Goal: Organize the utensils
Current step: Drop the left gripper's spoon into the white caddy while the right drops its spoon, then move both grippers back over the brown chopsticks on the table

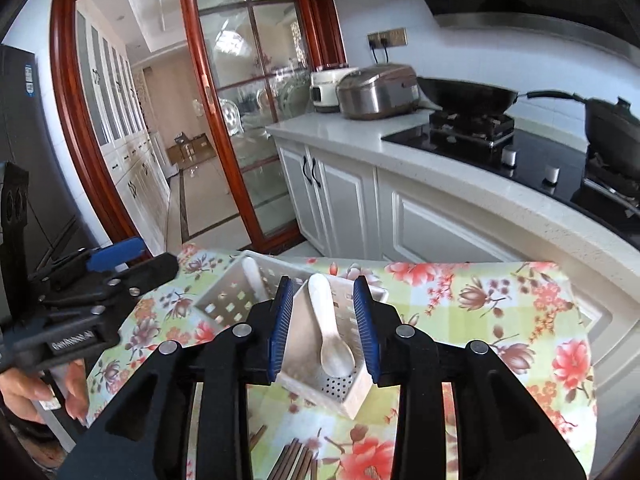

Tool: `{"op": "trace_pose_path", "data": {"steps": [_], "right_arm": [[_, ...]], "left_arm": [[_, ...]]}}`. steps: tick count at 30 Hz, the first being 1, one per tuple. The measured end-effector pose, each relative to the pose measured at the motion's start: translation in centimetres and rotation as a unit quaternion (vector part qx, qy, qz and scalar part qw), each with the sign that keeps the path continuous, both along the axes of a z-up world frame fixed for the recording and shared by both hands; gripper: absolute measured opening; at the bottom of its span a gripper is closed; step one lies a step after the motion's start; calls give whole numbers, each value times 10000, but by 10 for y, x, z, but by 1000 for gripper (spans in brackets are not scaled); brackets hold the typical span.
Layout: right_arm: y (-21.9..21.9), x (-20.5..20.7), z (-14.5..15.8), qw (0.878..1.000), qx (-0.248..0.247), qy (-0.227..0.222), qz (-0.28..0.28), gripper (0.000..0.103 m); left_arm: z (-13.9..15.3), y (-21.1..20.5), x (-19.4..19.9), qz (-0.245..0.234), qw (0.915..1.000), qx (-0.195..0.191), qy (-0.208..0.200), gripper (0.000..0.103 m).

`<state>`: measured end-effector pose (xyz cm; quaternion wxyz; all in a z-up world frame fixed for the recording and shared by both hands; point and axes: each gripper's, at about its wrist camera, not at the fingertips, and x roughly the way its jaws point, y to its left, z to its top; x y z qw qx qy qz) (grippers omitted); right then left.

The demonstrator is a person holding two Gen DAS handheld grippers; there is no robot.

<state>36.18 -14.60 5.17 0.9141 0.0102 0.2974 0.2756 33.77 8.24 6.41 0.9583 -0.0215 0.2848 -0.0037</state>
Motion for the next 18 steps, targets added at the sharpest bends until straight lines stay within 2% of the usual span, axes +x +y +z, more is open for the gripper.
{"op": "trace_pose_path", "data": {"steps": [2,8,12,14,18], "right_arm": [[-6,-18,3,9999,-68,-104,19,32],[-23,-71,-8,9994,-266,-236,35,32],[-33,-96,-24,9993,-319,-172,-16,34],[-37,-107,-31,9994,-314,-143,-32,45],[-46,-130,-48,9995,-291,-96,-37,46]], "left_arm": [[3,0,-19,35,10000,8,-49,90],[-11,-9,-83,4,9999,84,-109,98],[-24,-13,-113,78,9999,36,-142,98],[-32,-16,-125,102,9998,-6,-147,98],[-48,-21,-148,177,9997,-45,-167,98]]}}
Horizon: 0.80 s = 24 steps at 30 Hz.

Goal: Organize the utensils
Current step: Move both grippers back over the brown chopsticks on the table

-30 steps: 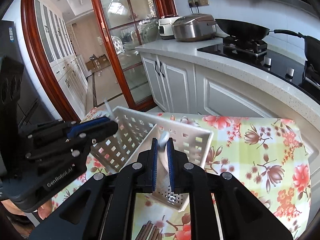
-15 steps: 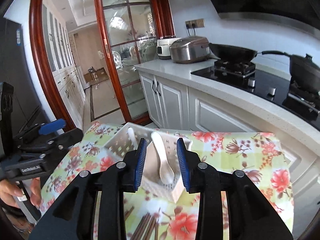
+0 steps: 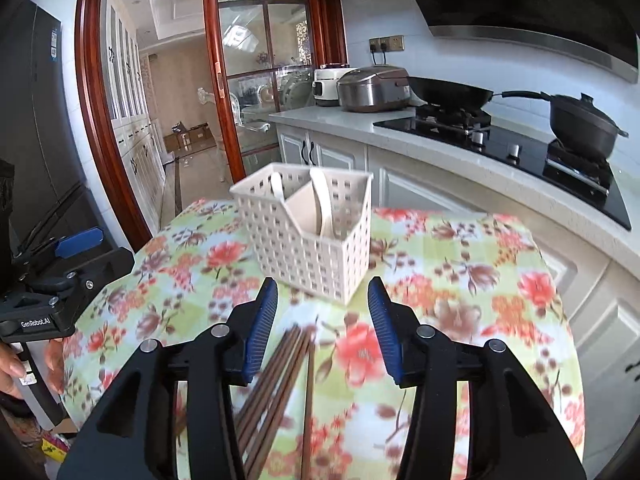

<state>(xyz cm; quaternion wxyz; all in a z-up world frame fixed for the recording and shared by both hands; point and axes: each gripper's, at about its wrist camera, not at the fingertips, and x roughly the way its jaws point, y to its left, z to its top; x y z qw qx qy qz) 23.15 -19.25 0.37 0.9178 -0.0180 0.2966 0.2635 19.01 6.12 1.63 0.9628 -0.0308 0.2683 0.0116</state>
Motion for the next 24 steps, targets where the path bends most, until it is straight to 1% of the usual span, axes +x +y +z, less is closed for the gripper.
{"op": "trace_pose_path", "data": {"steps": [4,7,9,12,15,16,17,19,22,24], "right_arm": [[-5,-14,-19,9999,3,150,-12,47],[-2,-23,-38,9996,-238,174,0,47],[0,-24,-50,9992,-274,295,52,47],[6,-23,-70,9979,-426,475,116,47],[15,-18,-86,9958,-635,634,195,46],[17,-17,-90,9952,-670,683,212,44],[19,-16,-94,9946,-700,726,230,40],[24,-13,-103,9931,-801,822,240,36],[30,-7,-111,9909,-928,947,234,34],[34,-3,-114,9895,-1016,993,249,30]], "left_arm": [[-21,-8,-17,-46,9999,-135,48,98],[-38,-12,-25,3,10000,-41,87,98],[-52,-12,-29,12,9997,-50,238,98],[-71,-12,-34,-56,9985,-255,482,98],[-85,-14,-38,-95,9978,-208,629,98],[-88,-13,-39,-103,9976,-180,653,98],[-91,-13,-39,-126,9974,-162,694,98],[-95,-11,-38,-120,9972,-215,713,98],[-97,-6,-38,-88,9969,-357,692,98],[-98,-4,-39,-85,9969,-377,689,98]]}}
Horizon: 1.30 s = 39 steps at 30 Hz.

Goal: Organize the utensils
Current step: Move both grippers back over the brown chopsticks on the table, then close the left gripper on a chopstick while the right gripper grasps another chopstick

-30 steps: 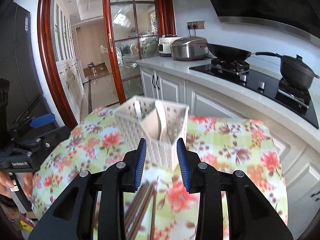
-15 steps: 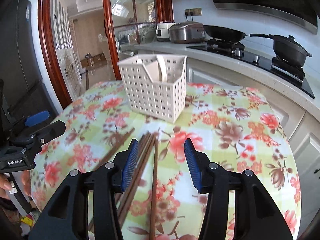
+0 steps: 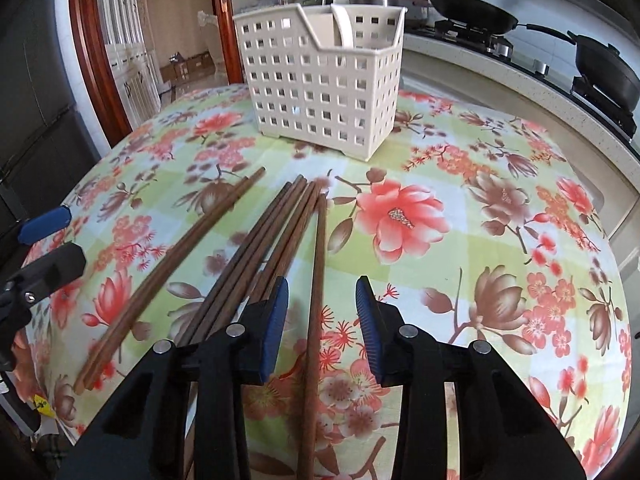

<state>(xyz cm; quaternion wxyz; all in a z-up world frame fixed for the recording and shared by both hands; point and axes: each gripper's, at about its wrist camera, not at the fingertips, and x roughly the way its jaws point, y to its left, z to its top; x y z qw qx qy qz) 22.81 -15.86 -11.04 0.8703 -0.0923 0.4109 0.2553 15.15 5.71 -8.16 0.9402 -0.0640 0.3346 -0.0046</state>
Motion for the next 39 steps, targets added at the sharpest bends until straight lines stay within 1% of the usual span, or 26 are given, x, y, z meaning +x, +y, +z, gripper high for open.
{"op": "trace_pose_path", "data": {"steps": [8,13,15,17,19,23,25,28,32,35,39], "right_arm": [[15,15,-4,9996,-249,122,24,21],[22,23,-6,9992,-352,163,88,19],[23,27,-6,9992,-344,185,99,18],[23,29,-6,9991,-366,196,113,10],[22,30,-6,9990,-391,210,101,6],[14,28,-6,9994,-266,235,20,6],[10,26,-7,9995,-215,239,2,6],[6,25,-7,9996,-157,252,-4,6],[2,24,-7,9996,-62,278,8,6],[-1,25,-7,9995,-8,302,31,6],[-2,25,-7,9994,42,331,64,6]], "left_arm": [[-5,2,3,-21,9999,-63,95,98],[-8,4,7,-30,9998,-83,192,98],[-10,4,12,-29,9996,-28,280,98],[-12,5,18,-49,9992,45,394,97],[-14,4,23,-60,9987,115,492,97],[-17,3,34,-76,9977,219,639,96],[-20,4,43,-89,9970,239,728,93],[-24,5,57,-78,9959,282,860,80],[-25,-2,76,-141,9950,405,901,78],[-29,-10,89,-152,9935,545,985,73],[-37,-13,101,-135,9915,663,1111,70]]}}
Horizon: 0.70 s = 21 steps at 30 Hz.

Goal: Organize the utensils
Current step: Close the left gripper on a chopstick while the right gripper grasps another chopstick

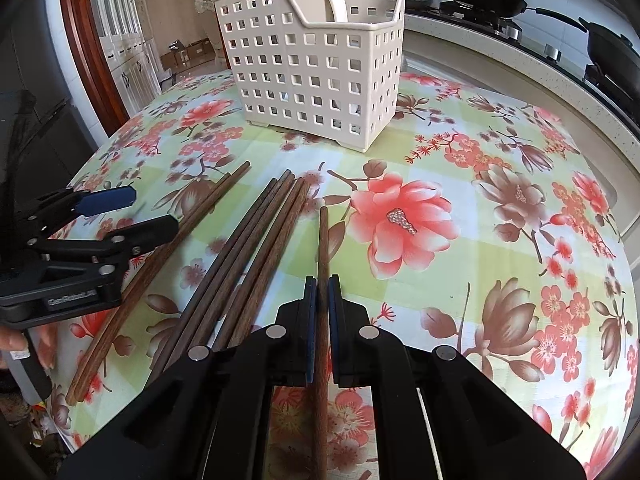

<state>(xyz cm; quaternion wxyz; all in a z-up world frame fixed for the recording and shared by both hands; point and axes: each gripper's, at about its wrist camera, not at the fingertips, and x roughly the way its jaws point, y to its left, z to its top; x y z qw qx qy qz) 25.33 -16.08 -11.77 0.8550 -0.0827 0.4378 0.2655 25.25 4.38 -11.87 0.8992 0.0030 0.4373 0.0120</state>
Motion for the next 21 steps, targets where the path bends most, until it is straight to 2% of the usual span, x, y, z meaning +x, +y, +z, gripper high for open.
{"op": "trace_pose_path", "data": {"steps": [6,16,18,20,21], "right_arm": [[-3,1,0,9999,106,36,29,6],[-4,1,0,9998,160,47,55,6],[-4,2,0,9999,152,53,61,6],[-4,2,0,9998,146,71,62,6],[-3,2,0,9999,136,82,65,6]], "left_arm": [[0,7,4,16,9999,-156,21,67],[-5,-3,9,-74,9999,86,121,66],[-4,-2,11,-120,9998,15,128,54],[-3,-5,11,-230,9996,62,144,34],[-2,-10,10,-343,9992,110,167,30]]}}
